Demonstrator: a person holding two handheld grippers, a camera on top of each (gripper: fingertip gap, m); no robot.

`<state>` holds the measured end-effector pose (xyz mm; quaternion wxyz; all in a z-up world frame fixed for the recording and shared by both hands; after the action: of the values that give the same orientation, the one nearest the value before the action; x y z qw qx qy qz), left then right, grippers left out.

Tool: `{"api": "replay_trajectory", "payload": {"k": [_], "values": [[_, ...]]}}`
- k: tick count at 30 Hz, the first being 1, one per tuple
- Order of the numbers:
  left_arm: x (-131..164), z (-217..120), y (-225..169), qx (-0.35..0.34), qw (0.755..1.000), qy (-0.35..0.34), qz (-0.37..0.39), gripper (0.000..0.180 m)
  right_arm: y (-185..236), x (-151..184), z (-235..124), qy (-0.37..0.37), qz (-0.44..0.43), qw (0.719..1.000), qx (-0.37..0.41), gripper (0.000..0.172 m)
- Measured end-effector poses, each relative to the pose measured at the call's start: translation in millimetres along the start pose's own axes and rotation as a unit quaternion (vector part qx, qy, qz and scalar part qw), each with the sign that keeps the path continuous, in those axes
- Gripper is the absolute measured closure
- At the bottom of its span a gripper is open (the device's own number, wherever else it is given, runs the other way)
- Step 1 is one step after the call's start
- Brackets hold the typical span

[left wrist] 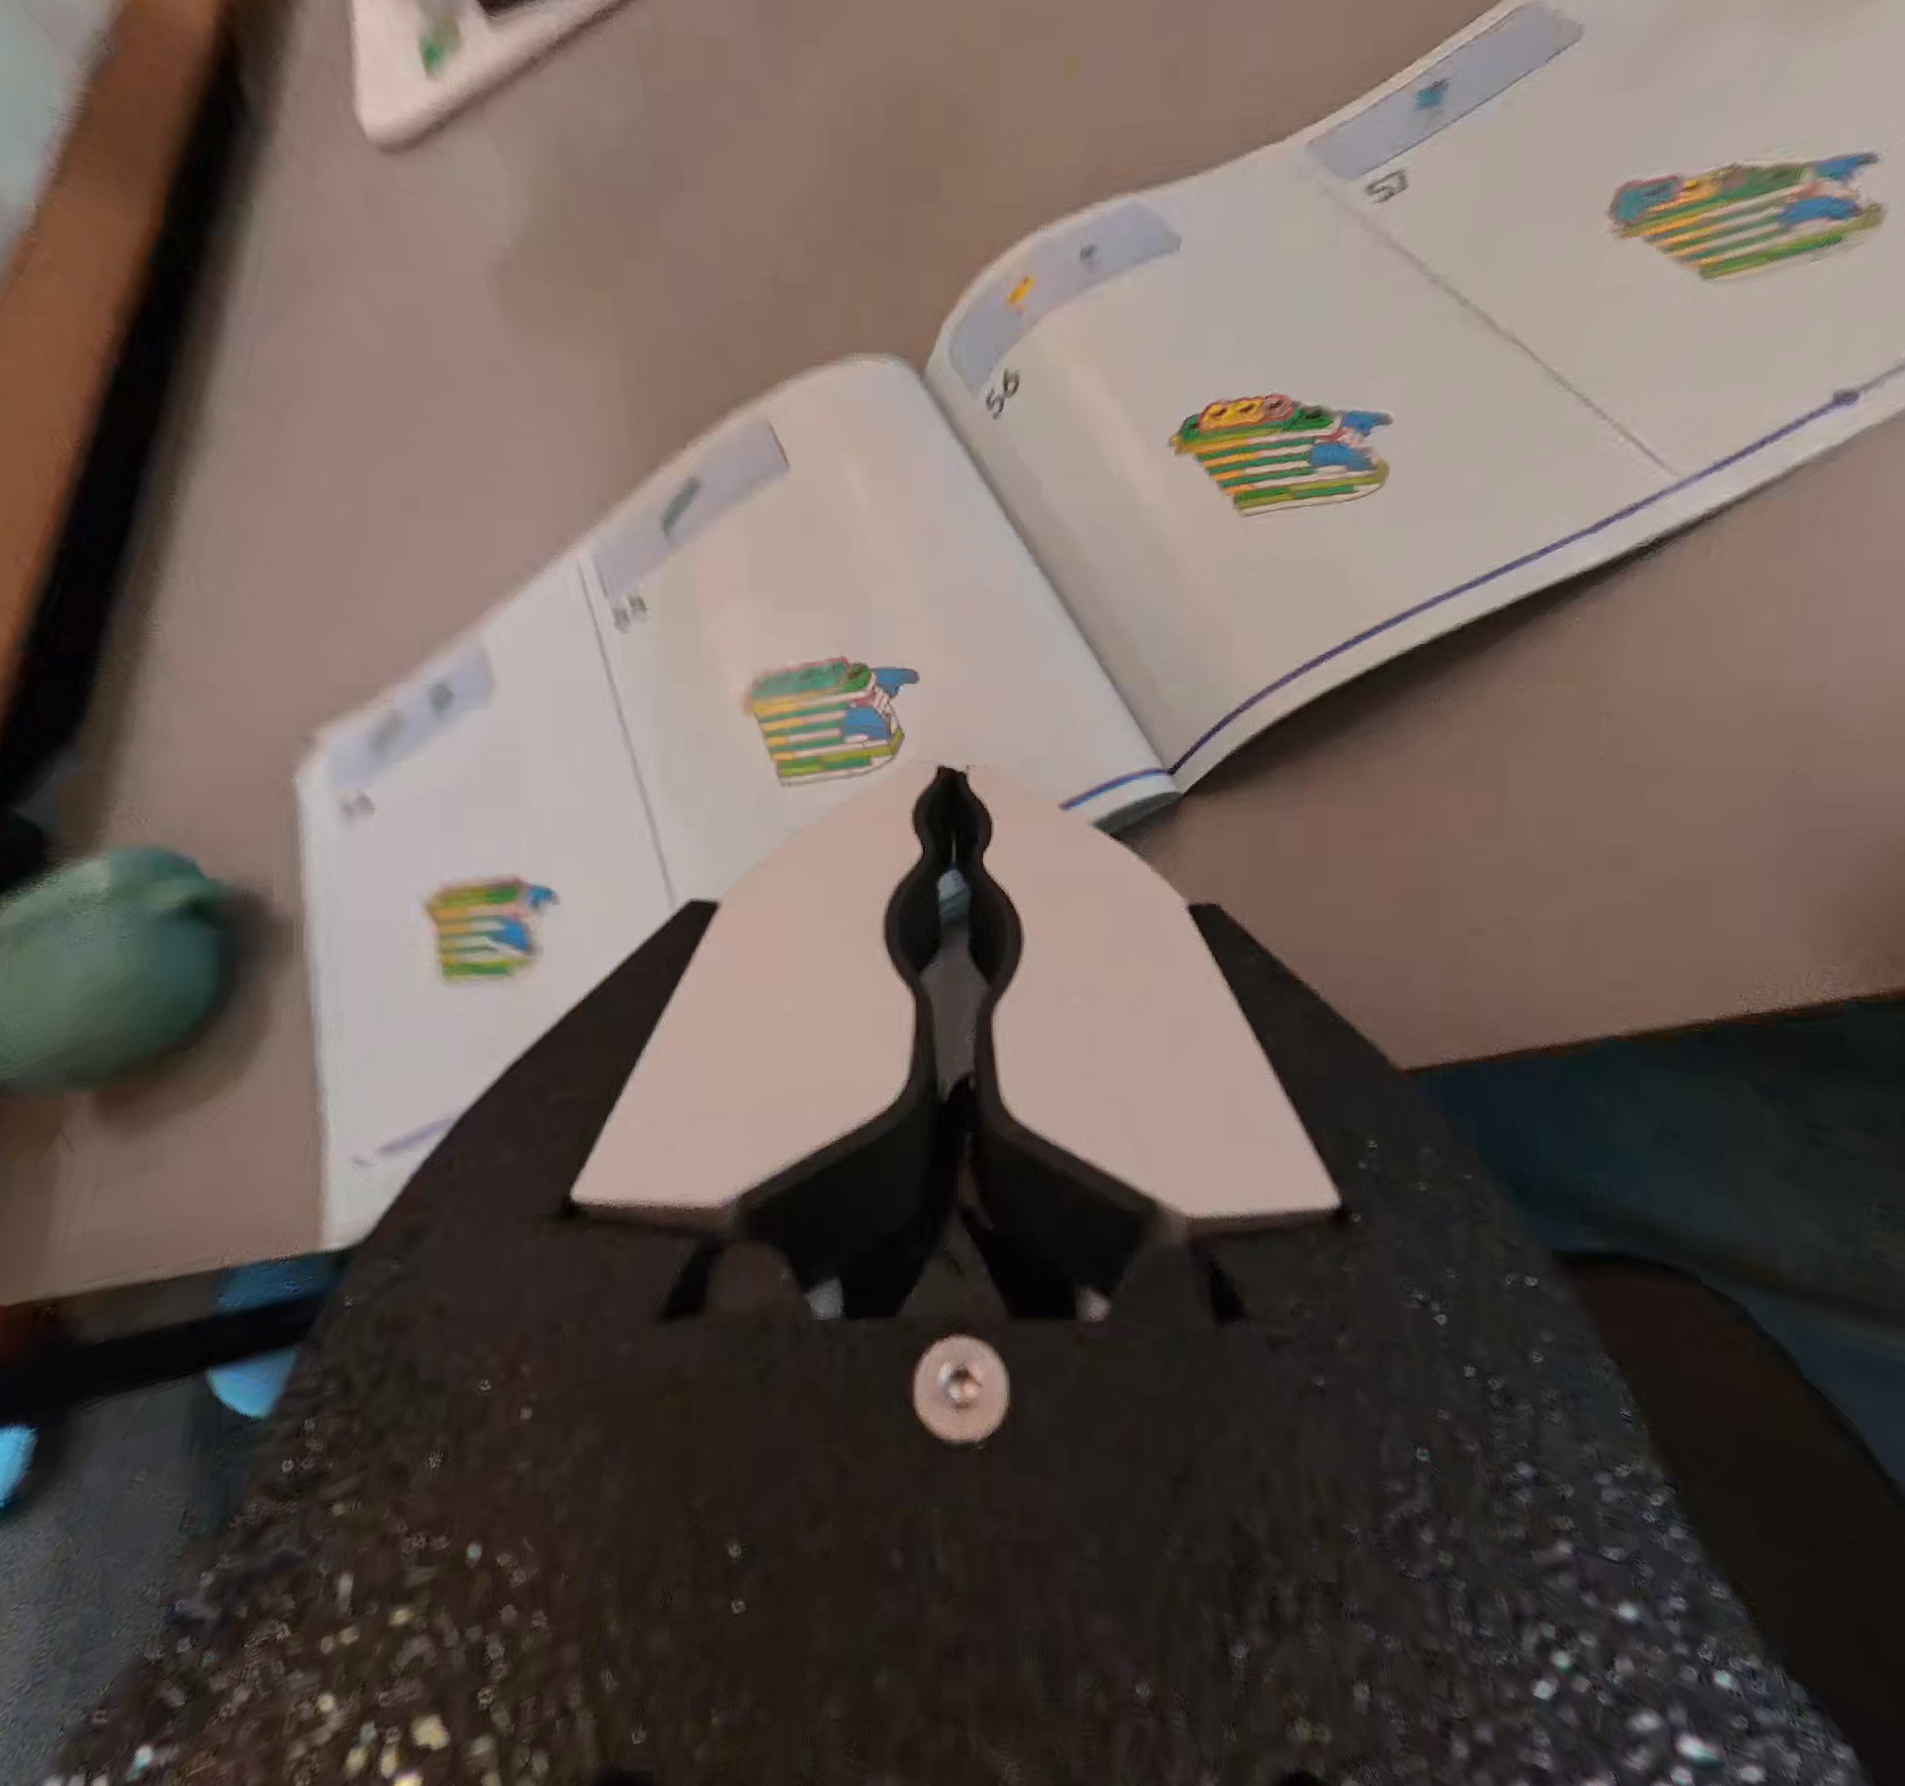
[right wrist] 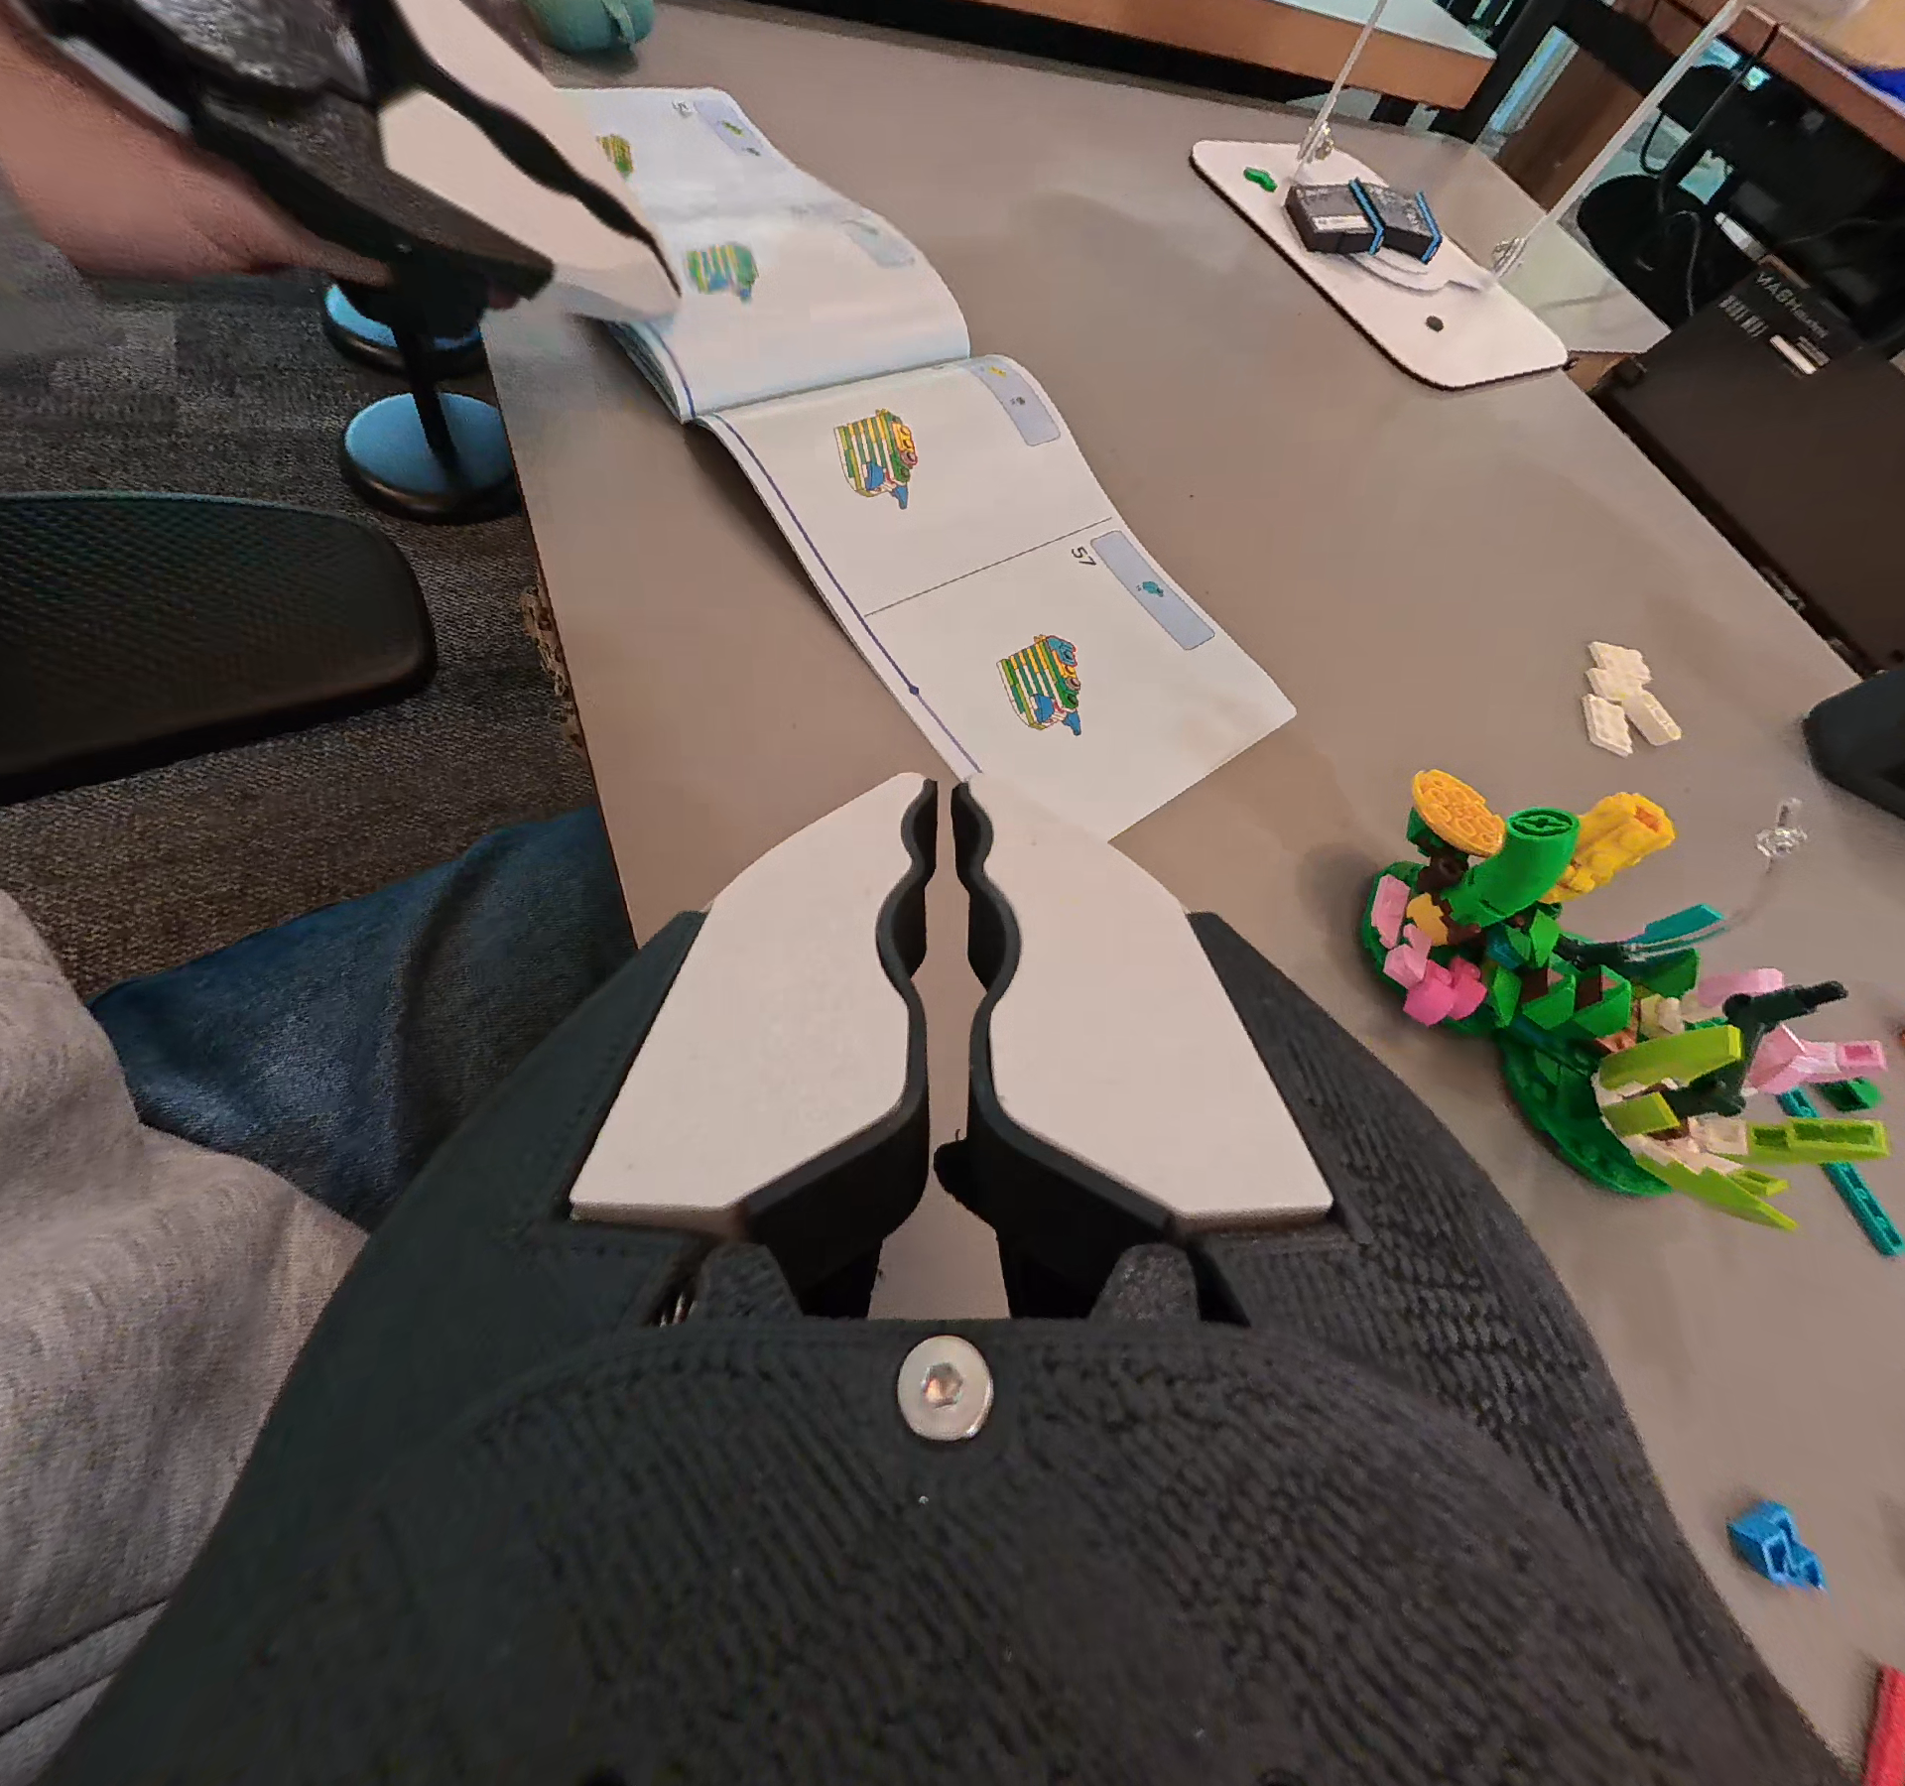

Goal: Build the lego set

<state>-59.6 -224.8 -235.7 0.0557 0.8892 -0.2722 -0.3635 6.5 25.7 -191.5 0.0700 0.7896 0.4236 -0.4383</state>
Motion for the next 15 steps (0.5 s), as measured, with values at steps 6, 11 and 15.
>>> {"api": "replay_trajectory", "payload": {"k": [6,11,15], "values": [[3,3,-5,0.065,0.990,0.040,-0.121,0.180,-2,4,0,0.004,0.005,1.000,0.000,0.170],[-2,-4,-28,0.130,0.983,0.053,-0.115,0.180,-1,4,1,0.000,0.007,1.000,-0.001,0.170],[-22,-15,-37,0.118,0.992,-0.006,-0.034,0.180,-2,4,-1,-0.004,0.005,1.000,0.004,0.170]]}}
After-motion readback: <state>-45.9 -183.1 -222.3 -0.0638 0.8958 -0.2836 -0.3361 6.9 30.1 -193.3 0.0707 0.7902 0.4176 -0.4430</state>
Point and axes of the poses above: each gripper's, where its closed fingertips meet, z out along the fingers, x out of its underside, y = z × x across the jaws, the point moved 6 cm from there along -z, back along the fingers, and after that the axes turned 11 degrees about y, right-handed, at the moved point
